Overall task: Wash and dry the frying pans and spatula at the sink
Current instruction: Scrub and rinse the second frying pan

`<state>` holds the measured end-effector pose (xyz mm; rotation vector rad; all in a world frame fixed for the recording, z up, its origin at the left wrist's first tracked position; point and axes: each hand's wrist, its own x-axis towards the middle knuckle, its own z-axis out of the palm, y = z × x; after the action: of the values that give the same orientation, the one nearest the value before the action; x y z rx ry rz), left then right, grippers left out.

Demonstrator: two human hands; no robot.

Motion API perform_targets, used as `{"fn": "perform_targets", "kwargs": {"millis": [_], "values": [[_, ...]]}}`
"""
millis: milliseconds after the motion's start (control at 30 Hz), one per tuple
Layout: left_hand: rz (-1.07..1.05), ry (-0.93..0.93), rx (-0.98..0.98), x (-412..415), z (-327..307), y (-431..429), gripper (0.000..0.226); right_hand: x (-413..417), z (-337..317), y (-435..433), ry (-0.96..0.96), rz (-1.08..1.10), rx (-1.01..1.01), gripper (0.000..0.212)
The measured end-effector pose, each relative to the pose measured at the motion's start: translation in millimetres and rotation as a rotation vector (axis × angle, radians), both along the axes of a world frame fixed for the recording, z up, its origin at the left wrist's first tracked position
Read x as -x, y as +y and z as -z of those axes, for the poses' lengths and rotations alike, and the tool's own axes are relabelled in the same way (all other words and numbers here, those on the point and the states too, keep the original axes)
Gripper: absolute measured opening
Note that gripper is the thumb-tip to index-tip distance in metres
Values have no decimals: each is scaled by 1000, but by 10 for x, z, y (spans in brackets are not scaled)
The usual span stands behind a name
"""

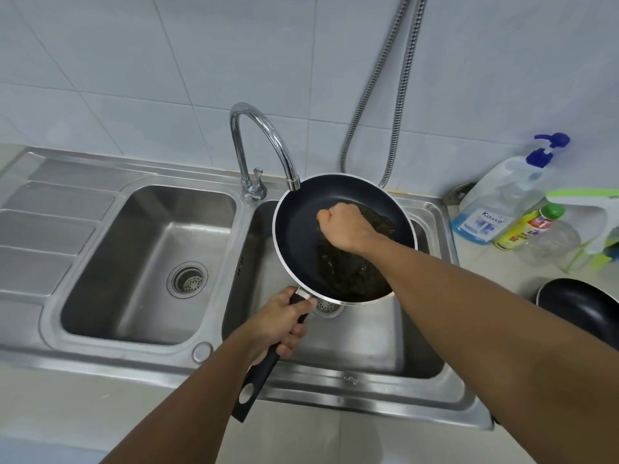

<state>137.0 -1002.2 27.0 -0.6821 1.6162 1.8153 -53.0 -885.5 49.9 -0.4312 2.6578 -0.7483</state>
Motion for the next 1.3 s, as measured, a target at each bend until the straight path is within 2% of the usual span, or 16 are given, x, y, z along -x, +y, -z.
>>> {"fn": "perform_targets", "kwargs": {"millis": [133,267,333,433,500,600,667,733,800,900,967,1033,1100,1133,1200,1300], "values": [[-15,-5,-13,14,32,128,15,-54,104,37,-73,100,73,47],[-43,-27,-21,55,61,188,18,-23,204,253,-86,77,129,35],[-52,-38,-26,64,79,202,17,16,185,445,33,138,282,33],[-61,-49,-13,50,103,191,16,47,192,905,297,393,454,28],[-59,-57,-10,27,117,176,16,102,305,1299,371,552,376,34],[-54,-67,-16,-14,144,152,17,157,602,1870,352,644,18,37],[-56,-73,-27,-41,170,143,17,142,811,2200,273,603,-222,34],[-61,-73,-32,-71,189,130,16,104,987,2441,189,482,-318,38],[-61,-67,-33,-99,193,112,16,94,1010,2536,162,427,-292,41],[-68,-68,-38,-125,180,87,17,105,921,2492,293,450,-244,48],[-76,-67,-39,-130,163,70,17,58,854,2337,375,427,-125,46],[-79,-65,-35,-132,132,60,16,29,813,2149,250,390,-18,50],[-80,-64,-31,-144,95,45,17,37,792,2015,72,399,-58,55],[-79,-64,-32,-154,75,36,17,33,765,1959,52,408,-113,51],[-78,-63,-37,-174,40,11,17,-1,693,1862,207,374,-148,35],[-77,-57,-48,-206,1,-31,17,-101,409,1592,447,208,63,28]]}}
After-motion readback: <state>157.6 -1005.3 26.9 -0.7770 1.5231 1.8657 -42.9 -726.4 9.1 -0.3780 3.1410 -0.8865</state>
